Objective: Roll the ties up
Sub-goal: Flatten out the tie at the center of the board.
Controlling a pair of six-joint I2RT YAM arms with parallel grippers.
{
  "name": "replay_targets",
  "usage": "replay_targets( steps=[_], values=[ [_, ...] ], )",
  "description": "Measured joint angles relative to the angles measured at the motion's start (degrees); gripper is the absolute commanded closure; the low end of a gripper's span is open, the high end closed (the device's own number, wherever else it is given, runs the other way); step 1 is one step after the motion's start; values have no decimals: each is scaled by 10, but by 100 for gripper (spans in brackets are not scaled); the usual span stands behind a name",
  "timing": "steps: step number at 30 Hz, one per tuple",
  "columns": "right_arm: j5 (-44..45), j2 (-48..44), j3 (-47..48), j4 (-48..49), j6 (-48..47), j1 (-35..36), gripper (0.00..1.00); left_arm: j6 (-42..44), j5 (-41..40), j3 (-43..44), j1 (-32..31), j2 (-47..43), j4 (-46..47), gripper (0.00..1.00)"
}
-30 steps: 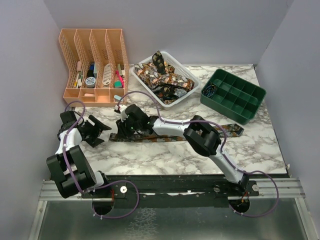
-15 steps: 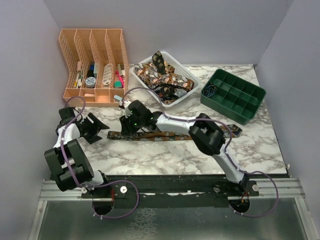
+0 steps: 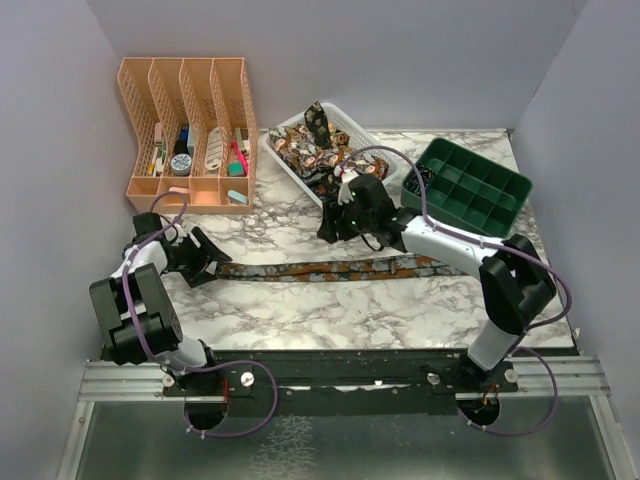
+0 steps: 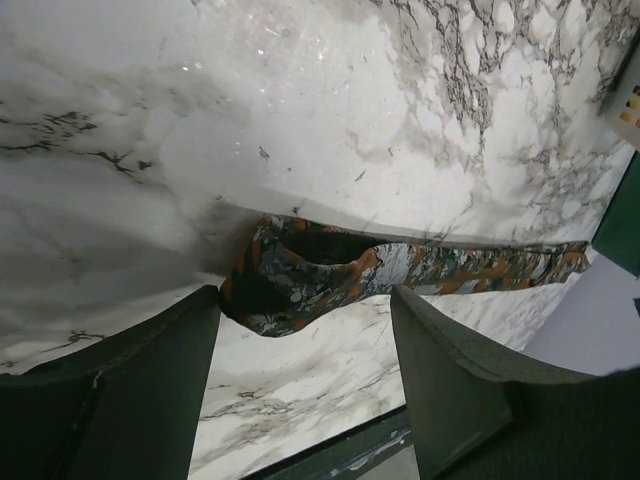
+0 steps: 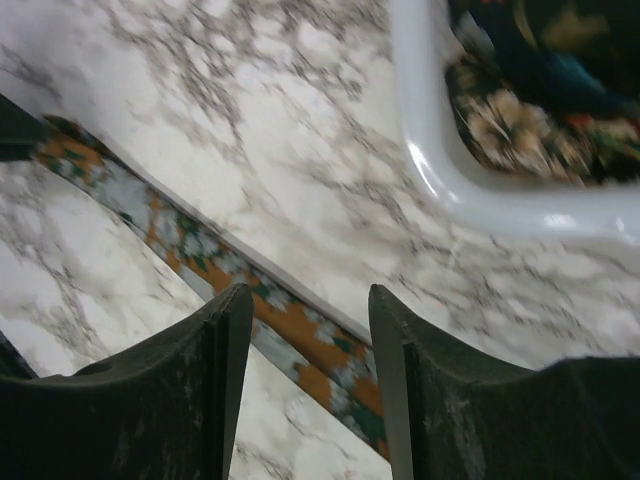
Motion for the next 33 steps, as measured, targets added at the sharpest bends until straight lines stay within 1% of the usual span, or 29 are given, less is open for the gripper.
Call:
replay_targets(
  steps=[3, 7, 14, 19, 22, 25, 29, 33],
  values=[
    [9, -28, -49, -22, -1, -24, 43, 4, 1, 4, -14, 9, -7, 29],
    [23, -78, -98, -55, -5, -50, 42, 11, -2, 23, -17, 9, -23, 28],
    [35, -139, -106, -78, -16, -62, 41, 28, -26, 65, -31, 25, -52, 28],
    [43, -148, -106, -93, -30, -62, 41, 75, -58, 122, -64, 49, -83, 28],
    [47, -149, -106, -102, -40, -62, 41, 109, -88, 137, -85, 46, -87, 28],
    [49, -149, -106, -110, -50, -62, 41, 147, -105, 127, -93, 32, -81, 26],
    [49, -149, -105, -125, -61, -62, 40, 197, -122, 96, -93, -13, -65, 25],
    [48, -149, -105, -133, -70, -62, 40, 254, -116, 89, -93, -42, -37, 26]
  ],
)
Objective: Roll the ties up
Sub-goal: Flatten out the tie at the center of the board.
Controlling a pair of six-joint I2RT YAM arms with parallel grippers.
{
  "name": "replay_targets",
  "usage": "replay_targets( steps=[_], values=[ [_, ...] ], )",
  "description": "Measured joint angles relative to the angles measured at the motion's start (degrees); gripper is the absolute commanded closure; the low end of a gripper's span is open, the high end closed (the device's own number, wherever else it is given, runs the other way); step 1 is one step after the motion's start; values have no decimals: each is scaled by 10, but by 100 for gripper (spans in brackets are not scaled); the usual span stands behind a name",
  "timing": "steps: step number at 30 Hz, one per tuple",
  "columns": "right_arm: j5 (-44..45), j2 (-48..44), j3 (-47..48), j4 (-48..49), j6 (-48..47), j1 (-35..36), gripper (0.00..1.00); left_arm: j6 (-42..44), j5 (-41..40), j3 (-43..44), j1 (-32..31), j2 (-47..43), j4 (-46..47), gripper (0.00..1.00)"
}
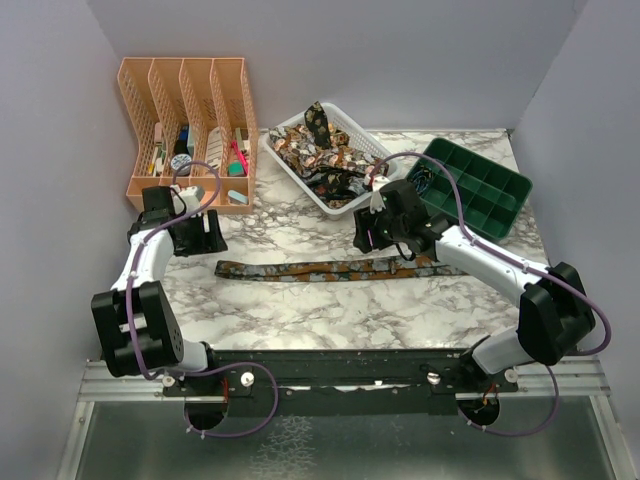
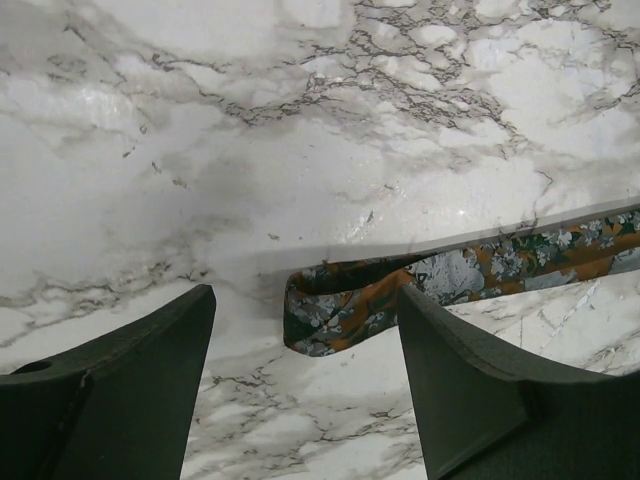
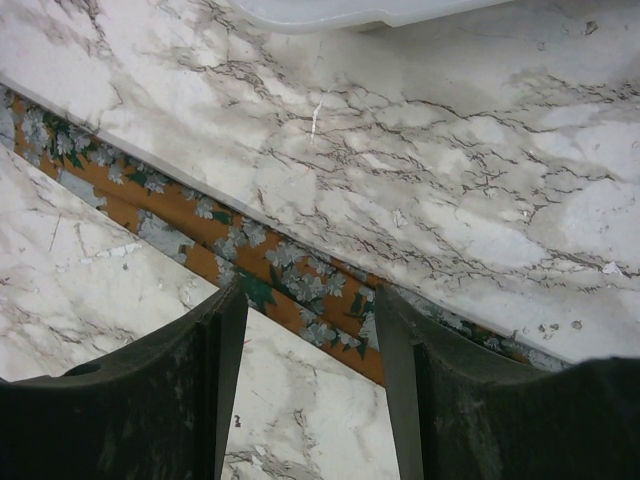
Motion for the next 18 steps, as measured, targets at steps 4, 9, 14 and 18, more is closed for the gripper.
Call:
replay_targets(
  steps=[4, 9, 14, 18],
  values=[
    [-1, 0, 0, -6, -9, 0, 40, 43, 23, 0, 0, 9, 9, 25],
    [-1, 0, 0, -14, -15, 0, 40, 72, 53, 2, -1, 30, 0, 25],
    [-1, 0, 1, -19, -19, 0, 40, 58, 53, 2, -10, 35, -11, 25],
    [-2, 0, 2, -19, -23, 0, 40, 45, 50, 2, -13, 35, -18, 26]
  ],
)
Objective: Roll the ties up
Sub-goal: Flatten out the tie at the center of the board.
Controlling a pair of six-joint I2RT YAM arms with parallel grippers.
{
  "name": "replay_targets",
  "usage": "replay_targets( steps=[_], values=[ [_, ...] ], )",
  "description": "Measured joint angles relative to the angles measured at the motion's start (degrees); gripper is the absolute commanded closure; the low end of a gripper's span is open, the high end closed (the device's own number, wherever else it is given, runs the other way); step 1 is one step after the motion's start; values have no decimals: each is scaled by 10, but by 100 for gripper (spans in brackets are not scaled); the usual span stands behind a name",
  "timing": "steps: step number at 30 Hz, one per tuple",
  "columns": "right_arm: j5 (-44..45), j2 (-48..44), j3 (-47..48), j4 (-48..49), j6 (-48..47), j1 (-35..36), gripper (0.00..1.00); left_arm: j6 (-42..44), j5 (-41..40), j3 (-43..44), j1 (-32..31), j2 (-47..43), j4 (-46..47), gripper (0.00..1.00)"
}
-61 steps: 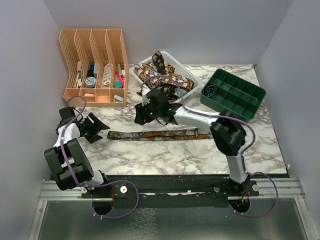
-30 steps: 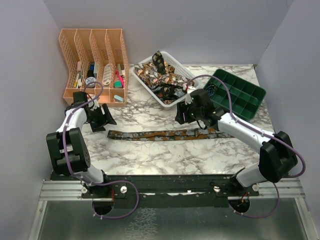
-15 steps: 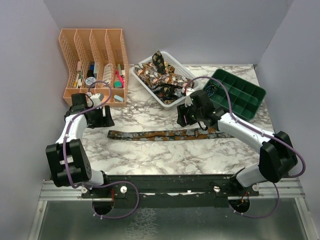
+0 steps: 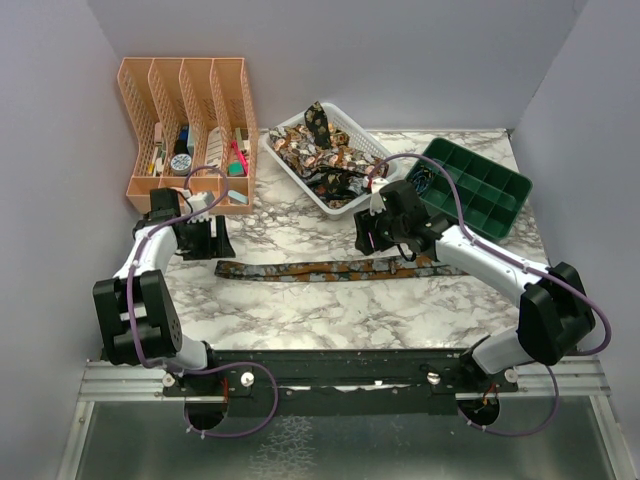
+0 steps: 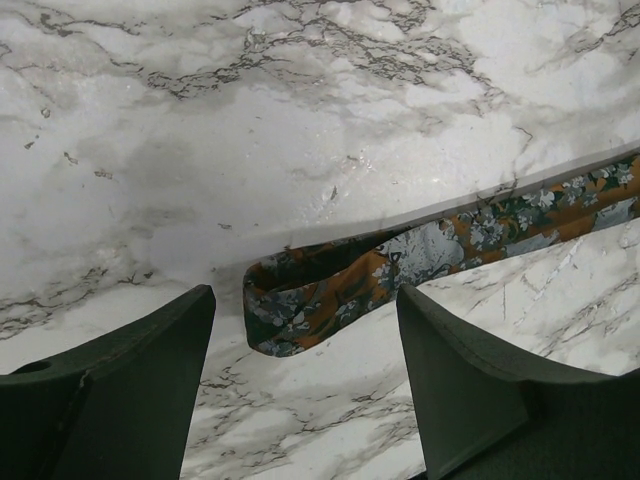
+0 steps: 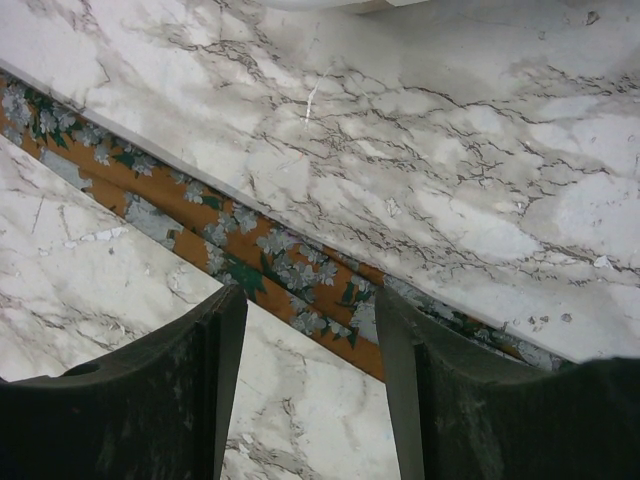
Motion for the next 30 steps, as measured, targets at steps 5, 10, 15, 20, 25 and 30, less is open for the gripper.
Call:
replay_targets(
  steps=[5, 10, 15, 20, 25, 30],
  values=[
    [0, 0, 0, -1, -2, 0, 40, -13, -24, 6, -9, 26, -16, 28],
    [-3, 0, 1, -3, -2, 0, 40, -15, -40, 7, -17, 40, -30, 31],
    [-8, 0, 9, -5, -2, 0, 40, -15, -49, 21, -18, 62, -38, 41],
    [-9, 0, 10, -6, -2, 0, 40, -13, -73, 30, -27, 91, -49, 55],
    [-7, 0, 9, -7, 1, 0, 40, -4, -85, 37, -31, 95, -54, 73],
    [33, -1, 2, -10, 26, -3, 40, 4, -89, 37, -32, 94, -55, 80]
  ],
)
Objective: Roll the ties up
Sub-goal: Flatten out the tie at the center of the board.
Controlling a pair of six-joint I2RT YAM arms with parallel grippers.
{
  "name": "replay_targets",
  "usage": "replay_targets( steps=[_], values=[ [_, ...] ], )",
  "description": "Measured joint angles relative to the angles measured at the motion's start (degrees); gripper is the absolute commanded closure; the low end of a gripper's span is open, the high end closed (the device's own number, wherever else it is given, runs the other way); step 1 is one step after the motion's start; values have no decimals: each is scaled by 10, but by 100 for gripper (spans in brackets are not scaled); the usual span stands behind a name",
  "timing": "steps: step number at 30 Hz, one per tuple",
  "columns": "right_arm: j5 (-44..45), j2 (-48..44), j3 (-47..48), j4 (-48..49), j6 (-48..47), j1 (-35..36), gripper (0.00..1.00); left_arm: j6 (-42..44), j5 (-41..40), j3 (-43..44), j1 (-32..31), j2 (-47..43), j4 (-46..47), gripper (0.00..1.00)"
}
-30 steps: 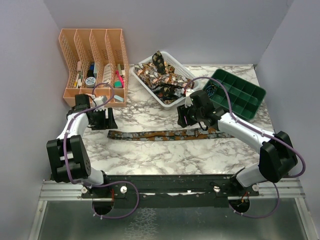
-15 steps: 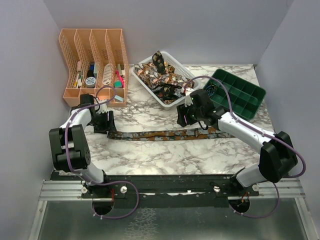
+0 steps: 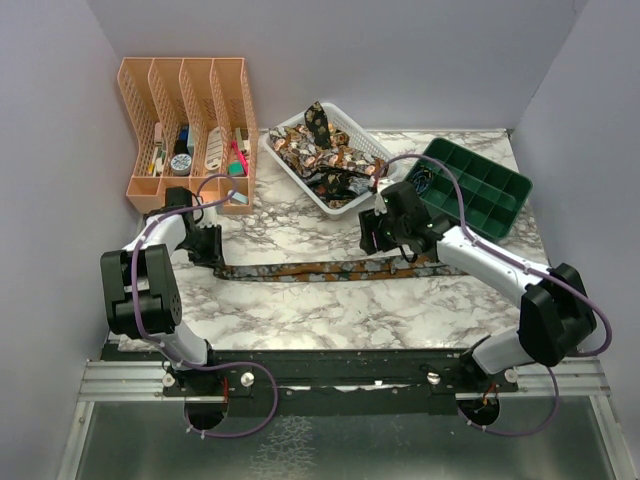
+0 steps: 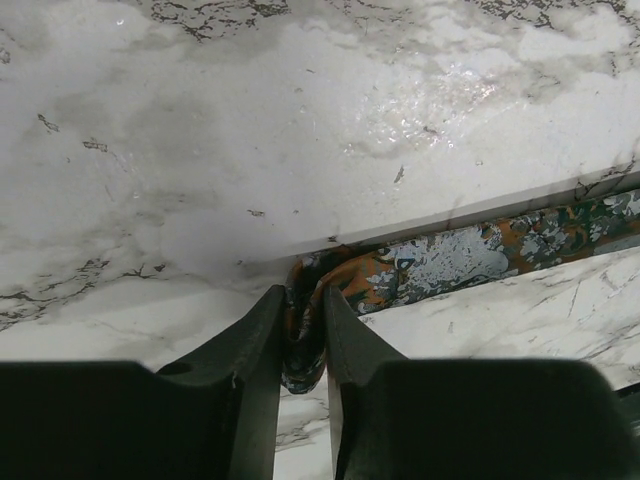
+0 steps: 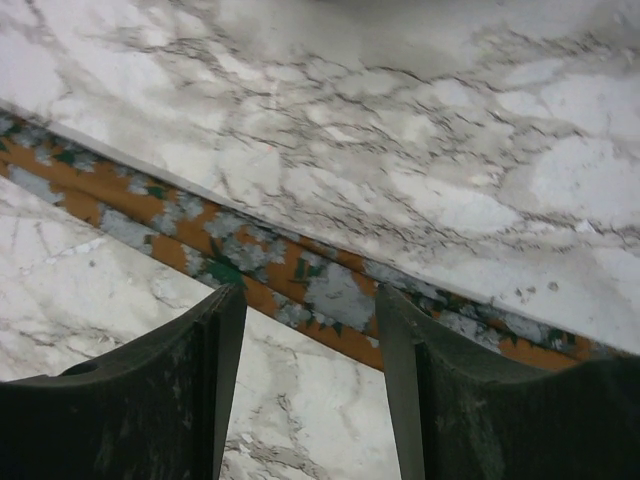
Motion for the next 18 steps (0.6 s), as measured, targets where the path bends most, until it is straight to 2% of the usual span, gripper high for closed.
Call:
replay_targets(
  steps=[3, 10, 14, 18],
  values=[
    [20, -9, -24, -3, 30, -25, 40, 6, -3, 0, 0, -1, 0, 83],
    [51, -87, -119, -7, 109, -149, 40, 25, -15, 0, 0, -29, 1, 85],
    [83, -134, -163, -8, 147, -183, 44, 32, -16, 0, 0, -36, 2, 85],
    [112, -139, -191, -8, 161, -239, 48, 35, -16, -1, 0, -36, 3, 85]
  ],
)
